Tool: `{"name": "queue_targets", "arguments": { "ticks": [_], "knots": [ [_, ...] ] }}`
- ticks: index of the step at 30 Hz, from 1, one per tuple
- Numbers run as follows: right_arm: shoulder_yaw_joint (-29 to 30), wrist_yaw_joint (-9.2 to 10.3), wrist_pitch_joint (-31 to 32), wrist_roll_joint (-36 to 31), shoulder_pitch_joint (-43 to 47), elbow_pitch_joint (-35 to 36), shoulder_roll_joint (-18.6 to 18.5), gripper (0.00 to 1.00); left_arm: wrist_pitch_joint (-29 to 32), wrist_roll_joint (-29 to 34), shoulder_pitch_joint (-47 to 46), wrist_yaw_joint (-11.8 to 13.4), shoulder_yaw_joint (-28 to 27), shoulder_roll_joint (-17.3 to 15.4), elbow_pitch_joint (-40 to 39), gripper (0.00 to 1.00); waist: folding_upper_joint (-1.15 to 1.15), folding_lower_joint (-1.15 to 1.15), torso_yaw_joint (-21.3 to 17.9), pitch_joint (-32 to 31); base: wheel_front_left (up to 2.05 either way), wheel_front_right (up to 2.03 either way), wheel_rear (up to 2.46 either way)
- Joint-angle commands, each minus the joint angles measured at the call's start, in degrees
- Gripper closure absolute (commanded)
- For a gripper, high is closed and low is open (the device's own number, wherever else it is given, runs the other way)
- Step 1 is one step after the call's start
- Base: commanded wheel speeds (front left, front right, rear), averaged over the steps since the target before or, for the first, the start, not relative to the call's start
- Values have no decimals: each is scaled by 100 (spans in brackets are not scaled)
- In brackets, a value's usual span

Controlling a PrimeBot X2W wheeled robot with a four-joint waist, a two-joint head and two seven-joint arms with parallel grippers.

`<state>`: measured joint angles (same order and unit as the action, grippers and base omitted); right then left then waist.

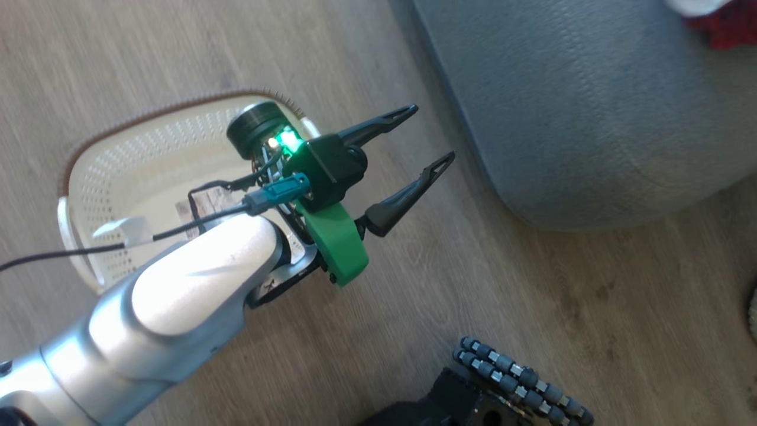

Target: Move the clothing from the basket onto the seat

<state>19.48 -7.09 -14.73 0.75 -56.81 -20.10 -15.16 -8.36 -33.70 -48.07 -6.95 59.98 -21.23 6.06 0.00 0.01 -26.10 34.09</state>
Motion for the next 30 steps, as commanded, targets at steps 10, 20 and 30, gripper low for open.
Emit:
{"name": "queue_targets", "arguments": {
  "ticks": [10,20,30],
  "knots": [
    [1566,-40,224,-716,-1226,-1284,-690,100,100,142,-329,20,-73,-211,-304,0,0,-1,585,733,0,0,0],
    [2065,-40,167,-896,-1255,-2576,-345,100,-181,118,-487,-19,66,-126,-29,0,0,-1,1138,998,0,0,0],
    [1442,-40,-23,-229,-223,-2557,-114,0,-453,78,-557,-28,43,38,280,0,0,-1,1297,765,0,0,0]
  ]
}}
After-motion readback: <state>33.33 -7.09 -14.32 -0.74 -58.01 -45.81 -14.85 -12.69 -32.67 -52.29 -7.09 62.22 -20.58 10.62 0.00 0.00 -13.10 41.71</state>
